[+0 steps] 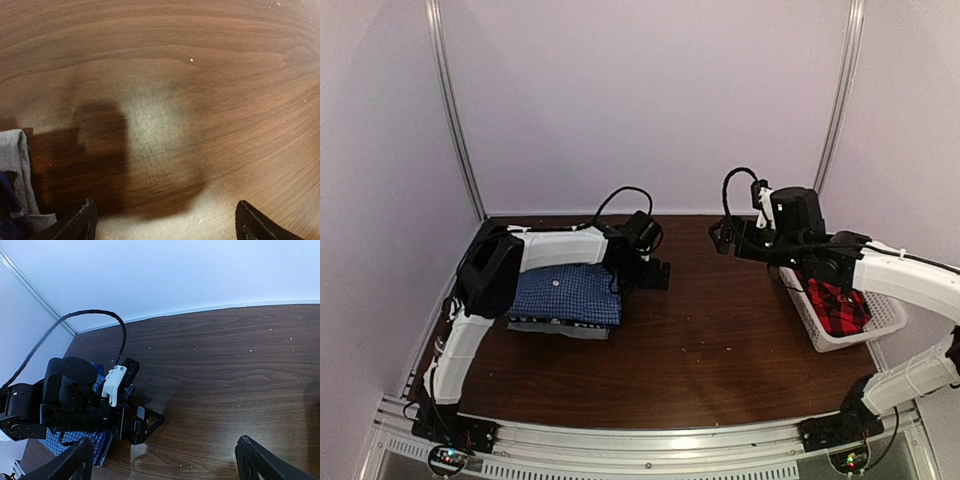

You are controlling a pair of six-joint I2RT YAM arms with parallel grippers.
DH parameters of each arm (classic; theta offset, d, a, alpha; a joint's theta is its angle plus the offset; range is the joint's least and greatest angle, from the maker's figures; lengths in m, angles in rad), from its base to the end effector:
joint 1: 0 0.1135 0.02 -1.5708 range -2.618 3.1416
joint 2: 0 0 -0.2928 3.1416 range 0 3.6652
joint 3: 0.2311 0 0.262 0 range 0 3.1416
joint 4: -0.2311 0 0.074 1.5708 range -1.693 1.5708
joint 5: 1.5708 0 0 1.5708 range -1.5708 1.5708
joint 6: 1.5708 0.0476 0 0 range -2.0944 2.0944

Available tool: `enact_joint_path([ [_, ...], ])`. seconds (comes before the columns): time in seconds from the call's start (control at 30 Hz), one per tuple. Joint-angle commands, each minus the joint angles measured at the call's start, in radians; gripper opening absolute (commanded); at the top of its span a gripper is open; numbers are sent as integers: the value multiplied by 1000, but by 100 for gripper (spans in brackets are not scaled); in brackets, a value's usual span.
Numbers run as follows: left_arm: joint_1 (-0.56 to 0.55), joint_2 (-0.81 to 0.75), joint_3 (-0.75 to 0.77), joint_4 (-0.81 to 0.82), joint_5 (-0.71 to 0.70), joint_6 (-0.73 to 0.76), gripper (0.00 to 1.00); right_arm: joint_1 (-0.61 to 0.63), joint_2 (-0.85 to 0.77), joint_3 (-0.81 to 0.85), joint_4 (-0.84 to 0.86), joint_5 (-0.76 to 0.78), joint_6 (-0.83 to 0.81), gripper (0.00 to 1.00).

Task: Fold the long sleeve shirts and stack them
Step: Move the square-folded shirt to the corner of the board.

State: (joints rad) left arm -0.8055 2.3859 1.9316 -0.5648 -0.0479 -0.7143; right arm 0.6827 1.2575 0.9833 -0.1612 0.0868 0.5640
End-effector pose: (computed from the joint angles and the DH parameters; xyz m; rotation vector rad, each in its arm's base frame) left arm 0.3843 -0.3967 0.1528 0.1036 2.6680 -0.4743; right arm 0.2366 0.1871 0.3295 -0.0657 2.0755 0.6996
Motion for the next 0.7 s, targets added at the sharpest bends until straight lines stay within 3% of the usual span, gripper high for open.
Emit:
enact_joint_path([
  [0.0,39,-27,-85,20,-27,-25,98,-4,4,-10,5,0,7,100],
  [0.67,203,-406,-689,185,-32,-42,98,-3,65,-34,73,-48,27,100],
])
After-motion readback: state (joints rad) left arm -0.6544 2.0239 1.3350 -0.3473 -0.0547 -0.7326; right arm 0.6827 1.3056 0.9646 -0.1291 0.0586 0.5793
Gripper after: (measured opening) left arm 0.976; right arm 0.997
